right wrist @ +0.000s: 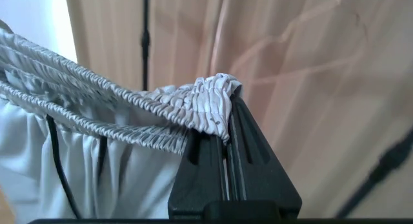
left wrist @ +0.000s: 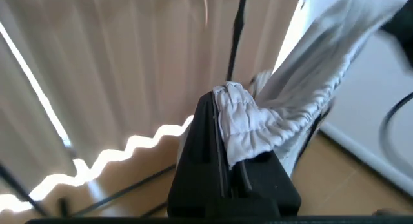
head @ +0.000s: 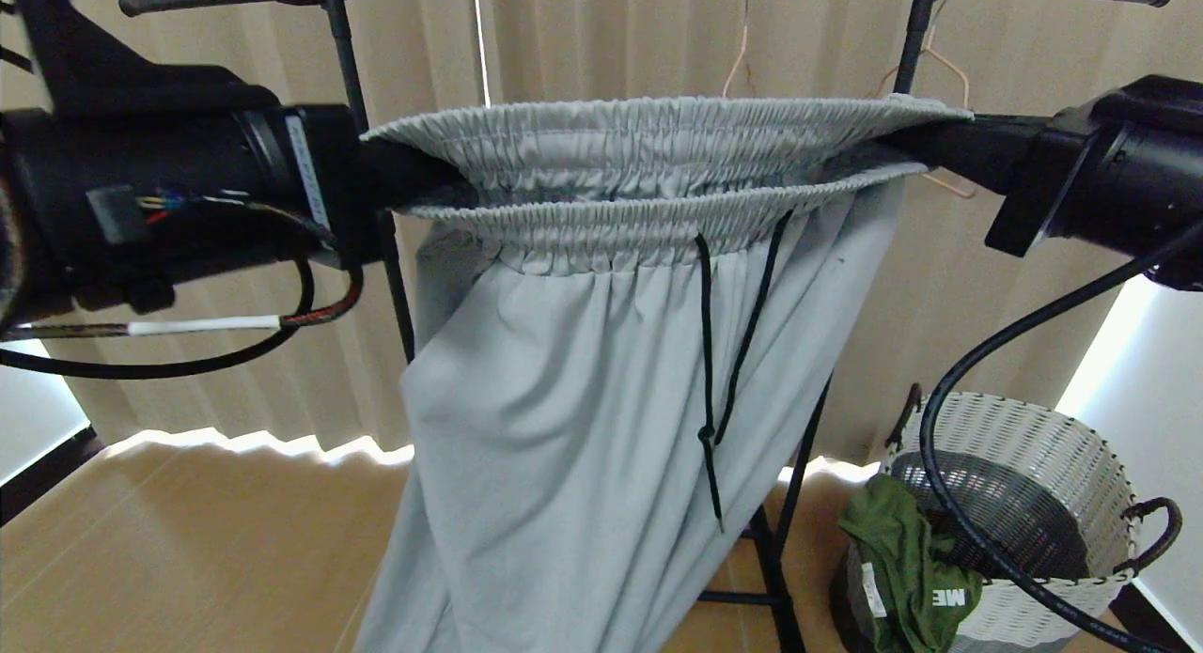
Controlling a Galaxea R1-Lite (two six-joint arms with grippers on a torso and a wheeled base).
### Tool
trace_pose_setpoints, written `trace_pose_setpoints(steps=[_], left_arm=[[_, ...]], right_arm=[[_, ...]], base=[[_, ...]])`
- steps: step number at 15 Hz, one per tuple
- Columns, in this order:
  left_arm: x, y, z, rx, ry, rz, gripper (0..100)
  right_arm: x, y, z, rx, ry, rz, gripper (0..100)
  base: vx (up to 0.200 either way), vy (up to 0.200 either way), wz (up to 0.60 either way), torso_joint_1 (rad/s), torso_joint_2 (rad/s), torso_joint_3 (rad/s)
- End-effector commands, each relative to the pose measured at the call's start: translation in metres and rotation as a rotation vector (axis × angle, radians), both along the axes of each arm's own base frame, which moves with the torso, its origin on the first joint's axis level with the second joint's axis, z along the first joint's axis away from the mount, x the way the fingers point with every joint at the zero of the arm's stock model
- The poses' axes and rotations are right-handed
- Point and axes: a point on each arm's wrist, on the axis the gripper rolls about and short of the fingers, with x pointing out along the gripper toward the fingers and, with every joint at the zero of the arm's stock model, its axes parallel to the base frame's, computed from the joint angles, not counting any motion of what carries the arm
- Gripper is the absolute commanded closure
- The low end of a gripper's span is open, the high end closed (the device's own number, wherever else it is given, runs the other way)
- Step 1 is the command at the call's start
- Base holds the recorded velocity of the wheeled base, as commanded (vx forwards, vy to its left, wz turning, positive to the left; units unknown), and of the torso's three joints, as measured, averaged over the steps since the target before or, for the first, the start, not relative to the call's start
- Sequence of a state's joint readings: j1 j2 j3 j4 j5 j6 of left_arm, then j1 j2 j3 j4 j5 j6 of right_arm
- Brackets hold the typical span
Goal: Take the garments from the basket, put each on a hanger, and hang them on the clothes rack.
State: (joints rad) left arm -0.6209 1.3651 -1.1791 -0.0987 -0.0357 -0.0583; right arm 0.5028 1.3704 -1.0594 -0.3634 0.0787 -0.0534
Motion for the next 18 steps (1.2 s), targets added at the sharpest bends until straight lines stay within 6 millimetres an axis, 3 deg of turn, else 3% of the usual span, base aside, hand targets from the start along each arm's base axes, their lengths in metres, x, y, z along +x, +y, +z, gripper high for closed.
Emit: trace_pose_setpoints(steps=[1,4,9,18], left_arm=[[0.02,-0.013,-0.018,0.086,0.029,-0.001,100],[0.028,-0.017,-0.016,0.144,-0.007,0.0,100],[0.055,-0.001,-0.027,0.192,0.021,0.111,100],[0.056,-0.003,-0.031,0.206,0.023,0.115,100]], right_arm=[[0.002,-0.006,-0.006,-0.009,0.016,-0.026,100],[0.007,-0.014,-0.006,-0.009,0.018,-0.068,100],[0.022,-0.021,-0.015,-0.025,0.051,-0.117,100],[0.055,-0.011,-0.025,-0.021,0.045,-0.13,100]], base=[[0.0,0.0,0.0,0.0,0.0,0.0],[0.0,0.0,0.0,0.0,0.0,0.0],[0.0,0.0,0.0,0.0,0.0,0.0],[0.0,0.0,0.0,0.0,0.0,0.0]])
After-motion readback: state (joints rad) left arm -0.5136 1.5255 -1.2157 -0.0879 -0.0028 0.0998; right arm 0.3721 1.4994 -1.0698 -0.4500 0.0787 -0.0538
